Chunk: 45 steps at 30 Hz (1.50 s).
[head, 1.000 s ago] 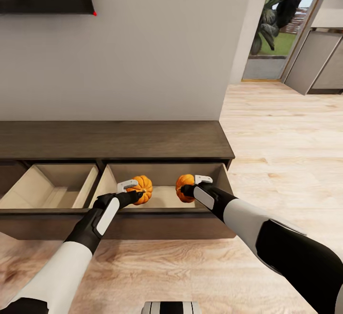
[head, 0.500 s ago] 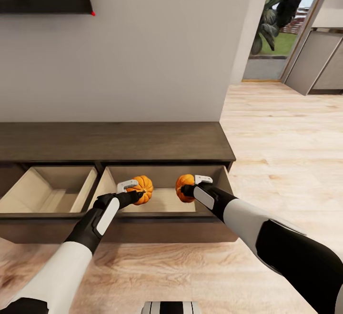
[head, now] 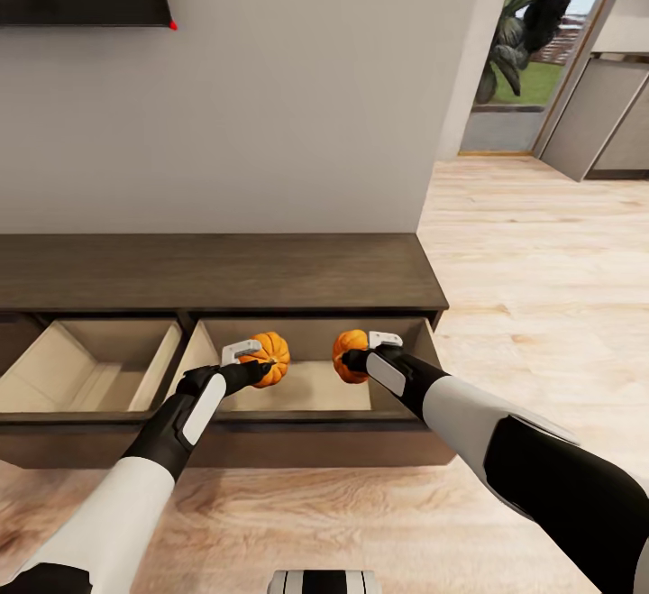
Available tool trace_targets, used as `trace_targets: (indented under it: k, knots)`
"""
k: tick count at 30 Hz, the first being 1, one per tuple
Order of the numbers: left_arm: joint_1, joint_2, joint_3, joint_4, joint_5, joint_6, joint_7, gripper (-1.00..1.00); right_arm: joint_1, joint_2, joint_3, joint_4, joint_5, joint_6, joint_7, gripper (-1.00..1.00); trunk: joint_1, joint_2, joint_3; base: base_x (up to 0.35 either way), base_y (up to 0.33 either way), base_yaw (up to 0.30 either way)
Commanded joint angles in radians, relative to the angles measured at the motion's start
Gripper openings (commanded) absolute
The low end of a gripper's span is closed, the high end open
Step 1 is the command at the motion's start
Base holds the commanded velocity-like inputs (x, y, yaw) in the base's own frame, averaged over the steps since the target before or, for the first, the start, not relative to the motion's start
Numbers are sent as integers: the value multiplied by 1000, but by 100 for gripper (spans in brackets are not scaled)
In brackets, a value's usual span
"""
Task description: Place each of the two pumpkins and all three candles from the living room inside a cabinet in the living room (use any cabinet), then make sure every cabinet is closed, and position the cauldron so it is next to a table in the living room.
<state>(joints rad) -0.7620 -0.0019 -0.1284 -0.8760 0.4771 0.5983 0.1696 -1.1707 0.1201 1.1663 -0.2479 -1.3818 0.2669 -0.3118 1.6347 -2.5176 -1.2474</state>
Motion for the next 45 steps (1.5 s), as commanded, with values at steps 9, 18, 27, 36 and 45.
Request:
trace_targets:
  k: [9,18,27,36,45]
  knots:
    - [0,0,-2,-1,11,3,10,-100,-1,0,6,-2,-5,3,-10,-100,1,-1,-9,14,0,0]
    - [0,0,-2,-1,11,3,10,-100,-1,0,6,-2,-5,5,-10,-100,5,-3,-43,0,0,0]
    - [0,0,-2,-1,11,3,10,-100,0,0,6,-3,-6,5,-10,-100,6,-4,-55,0,0,0]
    - [0,0,-2,-1,11,3,10,-100,-1,0,6,-3,-6,5,-10,100,6,-4,-55,0,0,0]
    - [0,1,-1,-1,11,3,10,100,-1,0,6,-2,-6,5,-10,100,6,-4,-55,0,0,0]
